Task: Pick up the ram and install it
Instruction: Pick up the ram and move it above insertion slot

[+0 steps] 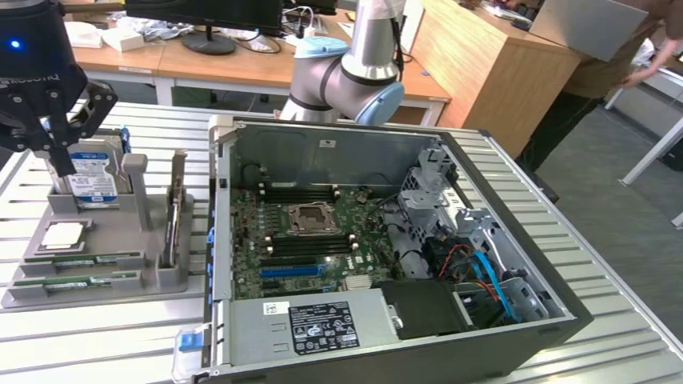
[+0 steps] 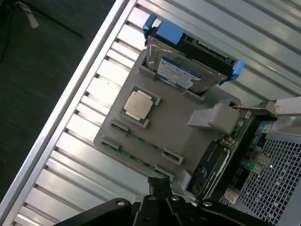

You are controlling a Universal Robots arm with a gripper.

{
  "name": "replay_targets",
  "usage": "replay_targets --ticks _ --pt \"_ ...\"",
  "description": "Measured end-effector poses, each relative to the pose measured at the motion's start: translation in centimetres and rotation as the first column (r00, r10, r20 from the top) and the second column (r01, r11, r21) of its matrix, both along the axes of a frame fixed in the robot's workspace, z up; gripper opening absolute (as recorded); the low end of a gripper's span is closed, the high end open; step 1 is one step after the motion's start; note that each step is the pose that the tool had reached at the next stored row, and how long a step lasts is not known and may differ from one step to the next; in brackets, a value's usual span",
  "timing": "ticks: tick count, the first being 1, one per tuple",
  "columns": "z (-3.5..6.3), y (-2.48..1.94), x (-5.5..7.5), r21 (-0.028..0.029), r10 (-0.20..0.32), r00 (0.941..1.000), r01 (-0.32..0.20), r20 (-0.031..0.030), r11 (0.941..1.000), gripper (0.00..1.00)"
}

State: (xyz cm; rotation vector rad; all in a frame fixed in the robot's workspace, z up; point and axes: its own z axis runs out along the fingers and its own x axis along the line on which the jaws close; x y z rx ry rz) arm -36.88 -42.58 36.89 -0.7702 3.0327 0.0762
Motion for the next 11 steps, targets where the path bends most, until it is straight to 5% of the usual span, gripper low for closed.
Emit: replay_targets --ticks 6,11 --pt "-0.01 0.00 0.00 0.0001 0.109 0.9941 -0.109 0.0000 0.9941 0.10" --pt "-0.03 0.00 0.00 0.0000 0.198 0.9802 -0.198 0.0000 0.9802 0.10"
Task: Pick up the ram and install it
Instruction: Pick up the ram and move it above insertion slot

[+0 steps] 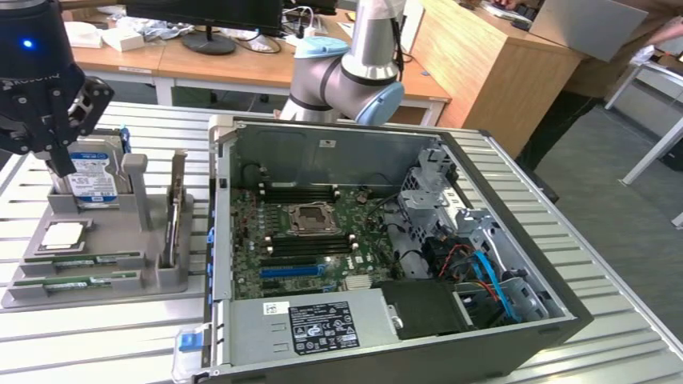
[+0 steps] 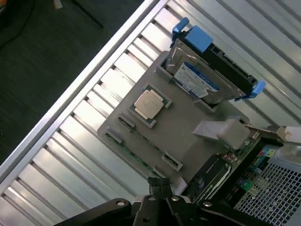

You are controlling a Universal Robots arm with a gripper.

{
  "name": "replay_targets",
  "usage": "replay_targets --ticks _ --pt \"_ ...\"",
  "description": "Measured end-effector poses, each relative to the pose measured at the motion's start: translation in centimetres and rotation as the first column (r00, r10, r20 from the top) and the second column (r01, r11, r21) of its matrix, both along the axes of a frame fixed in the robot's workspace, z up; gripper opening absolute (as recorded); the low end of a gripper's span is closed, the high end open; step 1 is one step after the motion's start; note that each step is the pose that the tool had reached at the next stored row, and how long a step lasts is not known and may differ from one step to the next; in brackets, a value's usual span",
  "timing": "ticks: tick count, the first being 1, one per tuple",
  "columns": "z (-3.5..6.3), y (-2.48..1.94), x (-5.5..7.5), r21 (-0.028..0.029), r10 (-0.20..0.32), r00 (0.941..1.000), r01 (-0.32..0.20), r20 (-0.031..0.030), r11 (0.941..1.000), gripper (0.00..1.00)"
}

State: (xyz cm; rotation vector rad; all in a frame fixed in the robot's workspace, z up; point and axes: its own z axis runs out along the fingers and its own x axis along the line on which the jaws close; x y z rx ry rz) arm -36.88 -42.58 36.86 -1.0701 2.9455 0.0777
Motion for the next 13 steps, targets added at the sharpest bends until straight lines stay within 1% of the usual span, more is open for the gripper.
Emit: replay_targets --ticks 3,6,10,13 --pt "-0.01 0.00 0.00 0.0000 0.055 0.9985 -0.055 0.0000 0.9985 0.10" --pt "-0.03 0.00 0.00 0.0000 0.110 0.9939 -0.110 0.0000 0.9939 0.10" --pt "-0.04 0.00 0.00 -0.0001 0.181 0.9835 -0.181 0.0000 0.9835 0.10" --pt "-0.05 0.00 0.00 -0.0001 0.230 0.9733 -0.230 -0.0001 0.9733 0.10"
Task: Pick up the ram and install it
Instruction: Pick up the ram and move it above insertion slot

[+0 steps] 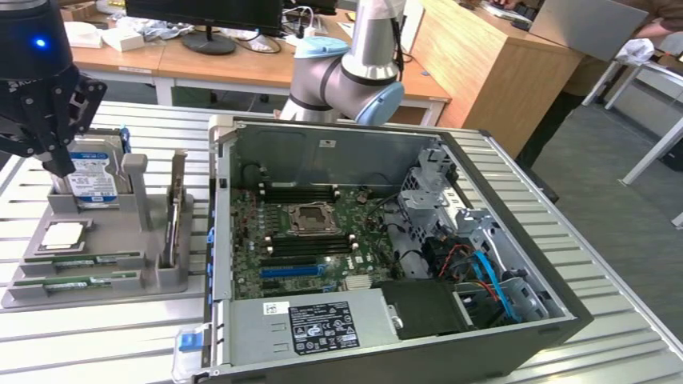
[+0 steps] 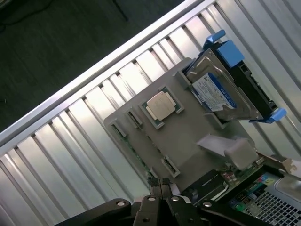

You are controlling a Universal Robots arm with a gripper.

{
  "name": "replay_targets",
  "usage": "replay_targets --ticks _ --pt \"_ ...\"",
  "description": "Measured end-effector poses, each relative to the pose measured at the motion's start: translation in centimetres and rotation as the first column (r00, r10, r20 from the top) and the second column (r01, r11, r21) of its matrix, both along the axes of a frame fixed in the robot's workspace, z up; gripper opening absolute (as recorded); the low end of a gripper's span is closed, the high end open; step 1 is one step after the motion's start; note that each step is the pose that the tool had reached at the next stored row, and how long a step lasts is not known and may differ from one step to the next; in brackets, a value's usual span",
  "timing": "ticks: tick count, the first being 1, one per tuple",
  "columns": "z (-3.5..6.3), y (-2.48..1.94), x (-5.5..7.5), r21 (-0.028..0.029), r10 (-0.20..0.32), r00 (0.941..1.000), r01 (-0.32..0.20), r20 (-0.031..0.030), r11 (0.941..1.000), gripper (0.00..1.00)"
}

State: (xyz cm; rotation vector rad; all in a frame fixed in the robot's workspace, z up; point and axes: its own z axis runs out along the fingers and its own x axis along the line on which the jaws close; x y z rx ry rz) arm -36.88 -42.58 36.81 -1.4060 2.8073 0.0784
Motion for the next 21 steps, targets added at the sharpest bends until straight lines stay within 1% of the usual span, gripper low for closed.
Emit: replay_targets --ticks 3,6,9,11,13,16,21 --pt "-0.01 0.00 0.00 -0.0002 0.046 0.9989 -0.046 0.0000 0.9989 0.10" --pt "-0.02 0.00 0.00 -0.0003 0.088 0.9961 -0.088 0.0000 0.9961 0.10" --pt "-0.04 0.00 0.00 -0.0004 0.130 0.9915 -0.130 0.0000 0.9915 0.10" --pt "-0.05 0.00 0.00 -0.0004 0.161 0.9869 -0.161 0.0001 0.9869 0.10" --pt "-0.07 0.00 0.00 -0.0003 0.194 0.9810 -0.194 0.0000 0.9810 0.10" --pt "-0.10 0.00 0.00 -0.0004 0.245 0.9694 -0.245 0.0000 0.9694 0.10" --pt "-0.15 0.00 0.00 -0.0005 0.328 0.9446 -0.328 0.0000 0.9446 0.10"
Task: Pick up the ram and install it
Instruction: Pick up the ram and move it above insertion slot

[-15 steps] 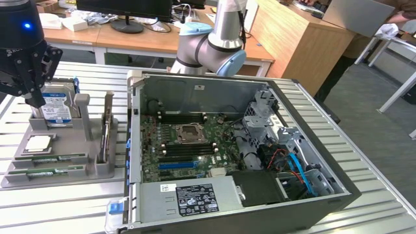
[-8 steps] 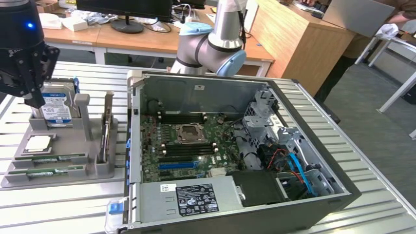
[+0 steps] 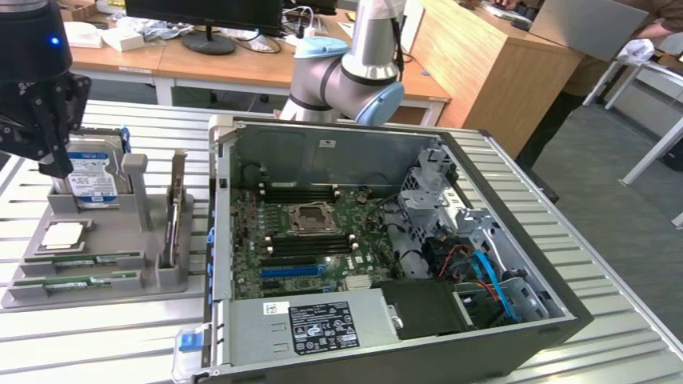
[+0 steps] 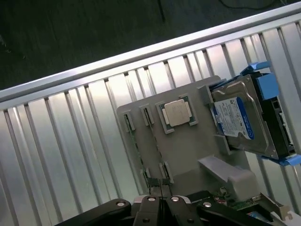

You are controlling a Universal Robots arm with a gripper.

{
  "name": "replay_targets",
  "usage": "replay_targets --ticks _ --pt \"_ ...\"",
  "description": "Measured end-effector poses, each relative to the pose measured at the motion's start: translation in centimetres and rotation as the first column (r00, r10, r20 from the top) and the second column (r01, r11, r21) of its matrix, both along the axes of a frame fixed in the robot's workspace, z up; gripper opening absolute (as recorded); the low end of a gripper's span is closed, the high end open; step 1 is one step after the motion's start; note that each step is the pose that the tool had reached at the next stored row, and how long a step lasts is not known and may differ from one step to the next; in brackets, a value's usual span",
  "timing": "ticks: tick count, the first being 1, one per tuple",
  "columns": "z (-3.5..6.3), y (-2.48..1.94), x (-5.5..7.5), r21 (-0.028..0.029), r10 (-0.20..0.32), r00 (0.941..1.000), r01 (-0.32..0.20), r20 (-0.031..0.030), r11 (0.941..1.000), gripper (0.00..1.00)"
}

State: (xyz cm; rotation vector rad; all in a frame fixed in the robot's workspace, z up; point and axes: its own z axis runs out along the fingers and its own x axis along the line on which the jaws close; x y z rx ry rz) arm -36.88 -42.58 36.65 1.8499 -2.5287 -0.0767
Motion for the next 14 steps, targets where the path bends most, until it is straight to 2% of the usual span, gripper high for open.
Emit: replay_targets --ticks 6,12,14 --pt "-0.04 0.00 0.00 -0.0001 0.085 0.9963 -0.085 -0.0001 0.9963 0.10" --pt "-0.08 0.00 0.00 0.0000 0.166 0.9862 -0.166 -0.0001 0.9862 0.10" --pt "-0.08 0.00 -0.01 -0.0001 0.173 0.9849 -0.173 -0.0001 0.9849 0.10"
